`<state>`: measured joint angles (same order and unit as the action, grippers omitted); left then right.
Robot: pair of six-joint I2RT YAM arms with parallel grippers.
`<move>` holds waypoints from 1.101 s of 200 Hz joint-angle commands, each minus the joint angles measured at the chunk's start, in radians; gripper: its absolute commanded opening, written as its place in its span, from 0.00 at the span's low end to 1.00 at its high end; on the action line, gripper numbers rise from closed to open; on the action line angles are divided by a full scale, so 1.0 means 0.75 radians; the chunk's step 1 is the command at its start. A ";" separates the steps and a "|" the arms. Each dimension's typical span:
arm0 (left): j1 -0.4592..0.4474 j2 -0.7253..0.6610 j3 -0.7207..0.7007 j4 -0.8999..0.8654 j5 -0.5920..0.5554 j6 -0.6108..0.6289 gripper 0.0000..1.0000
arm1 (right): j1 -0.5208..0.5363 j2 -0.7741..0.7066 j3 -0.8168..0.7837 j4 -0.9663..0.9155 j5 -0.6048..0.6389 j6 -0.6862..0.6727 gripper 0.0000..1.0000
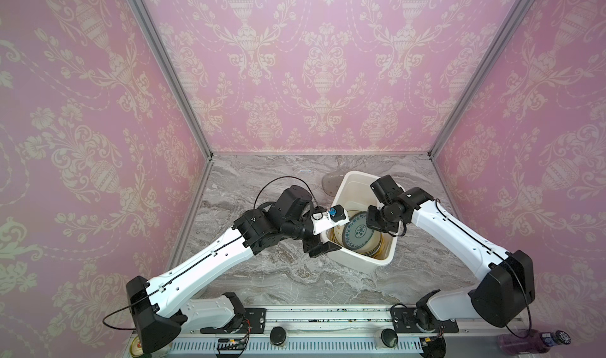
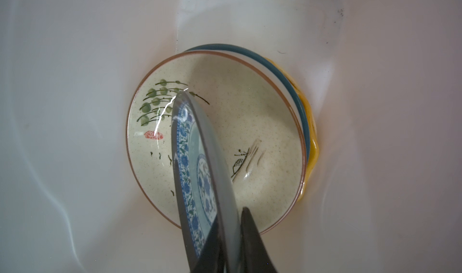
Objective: Place the plates into the plastic bin on the countertop
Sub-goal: Place the plate in the plastic bin.
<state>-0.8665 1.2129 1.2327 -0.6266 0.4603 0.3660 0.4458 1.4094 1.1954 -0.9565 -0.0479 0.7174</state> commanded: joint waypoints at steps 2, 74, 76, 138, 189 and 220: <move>-0.017 0.003 0.032 -0.031 -0.050 0.017 0.80 | -0.017 -0.017 -0.017 0.025 -0.009 -0.012 0.18; -0.037 0.000 0.038 -0.050 -0.078 0.021 0.80 | -0.036 -0.012 -0.114 0.101 -0.035 -0.016 0.19; -0.039 0.000 0.038 -0.050 -0.078 0.021 0.80 | -0.037 -0.012 -0.115 0.101 -0.035 -0.016 0.19; -0.045 -0.002 0.040 -0.056 -0.101 0.021 0.79 | -0.053 0.004 -0.133 0.112 -0.020 -0.036 0.23; -0.047 -0.011 0.022 -0.054 -0.119 0.019 0.80 | -0.058 0.028 -0.135 0.128 -0.023 -0.046 0.25; -0.047 -0.020 0.009 -0.048 -0.132 0.017 0.79 | -0.059 0.045 -0.132 0.134 -0.024 -0.055 0.29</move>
<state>-0.8944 1.2129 1.2339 -0.6380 0.3847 0.3664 0.4126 1.4071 1.1168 -0.8524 -0.0643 0.7033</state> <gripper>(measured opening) 0.796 0.280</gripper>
